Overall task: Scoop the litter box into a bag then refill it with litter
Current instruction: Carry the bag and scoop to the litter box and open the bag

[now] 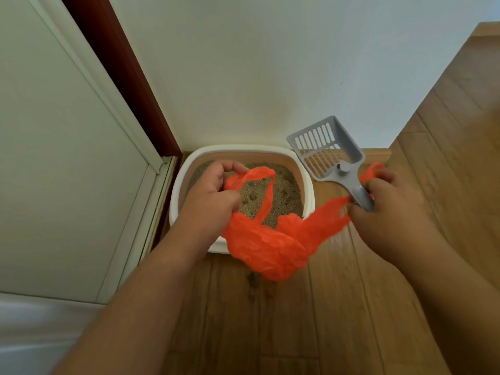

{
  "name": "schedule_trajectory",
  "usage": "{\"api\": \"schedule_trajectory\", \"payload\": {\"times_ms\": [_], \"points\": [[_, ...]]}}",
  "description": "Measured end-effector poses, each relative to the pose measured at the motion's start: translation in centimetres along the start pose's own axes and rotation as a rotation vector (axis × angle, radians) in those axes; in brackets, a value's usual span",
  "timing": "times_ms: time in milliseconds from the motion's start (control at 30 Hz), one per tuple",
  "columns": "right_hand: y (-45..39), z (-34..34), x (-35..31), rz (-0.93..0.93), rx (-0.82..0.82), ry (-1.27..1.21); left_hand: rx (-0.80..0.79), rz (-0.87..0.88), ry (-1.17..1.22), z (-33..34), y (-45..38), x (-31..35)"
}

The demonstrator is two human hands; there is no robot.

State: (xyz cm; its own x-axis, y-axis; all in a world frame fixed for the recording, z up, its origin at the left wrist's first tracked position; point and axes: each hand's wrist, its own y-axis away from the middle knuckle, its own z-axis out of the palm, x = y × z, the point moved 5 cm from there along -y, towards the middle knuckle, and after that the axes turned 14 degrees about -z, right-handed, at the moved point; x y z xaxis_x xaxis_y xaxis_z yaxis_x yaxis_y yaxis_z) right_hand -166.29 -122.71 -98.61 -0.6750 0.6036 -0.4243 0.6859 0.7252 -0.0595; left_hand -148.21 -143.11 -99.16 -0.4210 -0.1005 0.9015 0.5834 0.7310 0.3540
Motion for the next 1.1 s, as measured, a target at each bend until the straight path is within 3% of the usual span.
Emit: {"api": "schedule_trajectory", "payload": {"times_ms": [100,200,400,500,600,833,1100], "points": [[0.4,-0.2,-0.6,-0.005,-0.020,0.143,-0.061,0.063,0.079,0.4,0.5,0.7],[0.5,0.8,-1.8,-0.081,-0.091,-0.128,-0.180,0.098,0.241,0.6,1.1,1.4],[2.0,4.5,-4.3,-0.025,-0.347,-0.577,-0.353,0.076,0.541,0.3,1.2,1.9],[2.6,6.2,-4.3,0.006,-0.503,-0.560,-0.385,0.091,0.634,0.1,1.4,2.1],[2.5,7.0,-4.2,0.029,-0.530,-0.581,-0.468,0.097,0.693,0.2,1.8,2.4],[2.8,8.7,-5.7,0.092,-0.479,-0.877,-0.437,0.056,0.651,1.0,2.0,2.2],[3.8,11.1,-6.1,0.139,-0.468,-0.896,-0.293,0.081,0.537,1.1,1.9,2.5]]}}
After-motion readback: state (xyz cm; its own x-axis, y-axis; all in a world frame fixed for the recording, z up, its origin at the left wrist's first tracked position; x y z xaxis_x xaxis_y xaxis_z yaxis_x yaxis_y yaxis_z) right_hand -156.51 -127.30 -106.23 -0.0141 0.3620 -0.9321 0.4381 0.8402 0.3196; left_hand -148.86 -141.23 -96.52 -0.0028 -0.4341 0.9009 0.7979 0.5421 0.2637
